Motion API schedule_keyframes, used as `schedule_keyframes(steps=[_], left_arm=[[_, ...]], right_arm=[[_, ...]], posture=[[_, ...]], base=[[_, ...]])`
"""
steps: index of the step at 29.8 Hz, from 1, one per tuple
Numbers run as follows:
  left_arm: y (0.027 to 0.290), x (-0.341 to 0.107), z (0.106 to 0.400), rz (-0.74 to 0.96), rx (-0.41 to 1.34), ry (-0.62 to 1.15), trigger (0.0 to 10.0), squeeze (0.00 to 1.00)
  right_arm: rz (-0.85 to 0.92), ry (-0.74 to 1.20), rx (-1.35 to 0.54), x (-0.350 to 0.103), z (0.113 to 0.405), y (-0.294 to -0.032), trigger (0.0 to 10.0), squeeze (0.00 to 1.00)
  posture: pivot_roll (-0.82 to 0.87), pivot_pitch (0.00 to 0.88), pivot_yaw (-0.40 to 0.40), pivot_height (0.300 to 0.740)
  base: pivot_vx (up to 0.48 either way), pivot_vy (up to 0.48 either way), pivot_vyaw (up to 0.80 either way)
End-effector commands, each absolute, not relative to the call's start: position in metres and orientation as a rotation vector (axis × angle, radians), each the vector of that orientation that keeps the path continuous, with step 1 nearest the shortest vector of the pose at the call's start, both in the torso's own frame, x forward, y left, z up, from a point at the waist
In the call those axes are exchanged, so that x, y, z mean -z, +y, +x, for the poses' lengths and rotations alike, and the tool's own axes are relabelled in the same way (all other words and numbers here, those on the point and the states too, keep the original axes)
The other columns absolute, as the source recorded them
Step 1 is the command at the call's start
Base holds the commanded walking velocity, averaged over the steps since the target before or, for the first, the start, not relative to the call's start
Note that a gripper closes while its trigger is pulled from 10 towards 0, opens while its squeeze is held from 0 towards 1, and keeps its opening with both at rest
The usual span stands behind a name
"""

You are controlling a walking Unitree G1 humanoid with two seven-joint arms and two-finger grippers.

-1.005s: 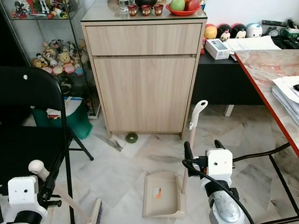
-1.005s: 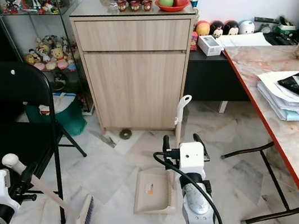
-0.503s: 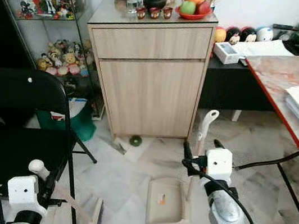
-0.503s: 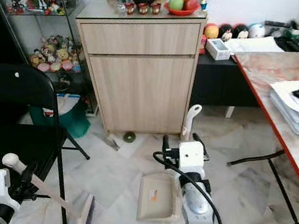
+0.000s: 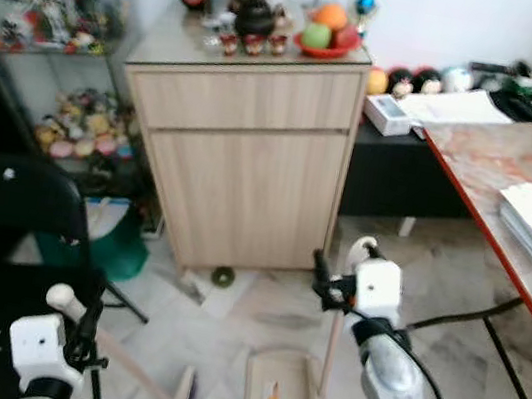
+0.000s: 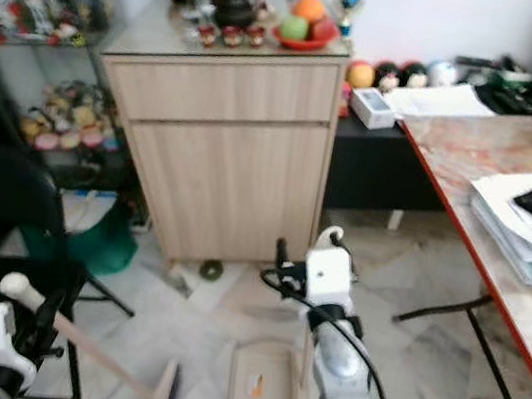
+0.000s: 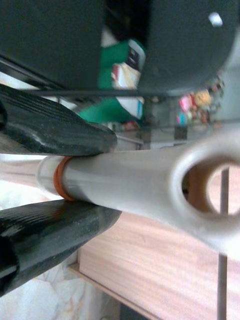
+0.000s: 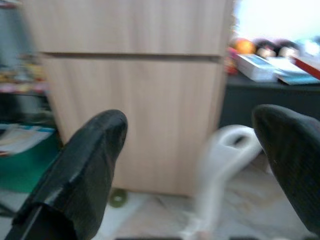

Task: Sweep floor

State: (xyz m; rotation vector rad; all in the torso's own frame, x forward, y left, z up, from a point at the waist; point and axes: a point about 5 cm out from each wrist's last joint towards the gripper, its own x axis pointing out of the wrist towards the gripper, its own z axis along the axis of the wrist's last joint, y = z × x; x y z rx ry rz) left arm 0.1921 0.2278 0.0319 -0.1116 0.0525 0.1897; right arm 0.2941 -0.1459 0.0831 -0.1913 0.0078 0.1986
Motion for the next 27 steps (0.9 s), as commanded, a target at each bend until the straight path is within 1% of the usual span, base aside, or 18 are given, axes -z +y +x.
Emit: schedule_keyframes(steps=[1,6,14,23,24,27], left_arm=[[0.233,-0.041,0.195,-0.088,-0.202,0.008,10.0,0.0],[0.234,-0.041,0.195,-0.088,-0.204,0.005,10.0,0.0],[0.235,-0.042,0.195,-0.086,-0.217,-0.003,10.0,0.0],[0.236,-0.043,0.194,-0.086,-0.216,-0.004,10.0,0.0],[0.236,-0.043,0.194,-0.086,-0.215,-0.004,10.0,0.0],[0.237,-0.042,0.194,-0.083,-0.215,0.0,10.0,0.0]], right_arm=[[-0.194,0.0,-0.181,-0.085,0.293,-0.152,10.0,0.0],[-0.206,-0.016,-0.187,-0.087,0.292,-0.151,10.0,0.0],[-0.201,-0.082,-0.161,-0.1,0.295,-0.152,10.0,0.0],[-0.204,-0.078,-0.173,-0.101,0.297,-0.148,10.0,0.0],[-0.208,-0.065,-0.171,-0.101,0.298,-0.147,10.0,1.0],[-0.211,-0.002,-0.153,-0.097,0.3,-0.146,10.0,1.0]], posture=[[-0.24,0.017,0.136,0.74],[-0.24,0.018,0.137,0.74],[-0.24,0.019,0.137,0.74],[-0.23,0.018,0.138,0.74],[-0.23,0.018,0.139,0.74],[-0.24,0.021,0.142,0.74]], base=[[0.341,0.0,0.0],[0.316,0.0,0.0],[0.0,0.0,0.0],[0.0,0.0,0.0],[0.0,0.0,0.0],[0.0,0.0,0.0]])
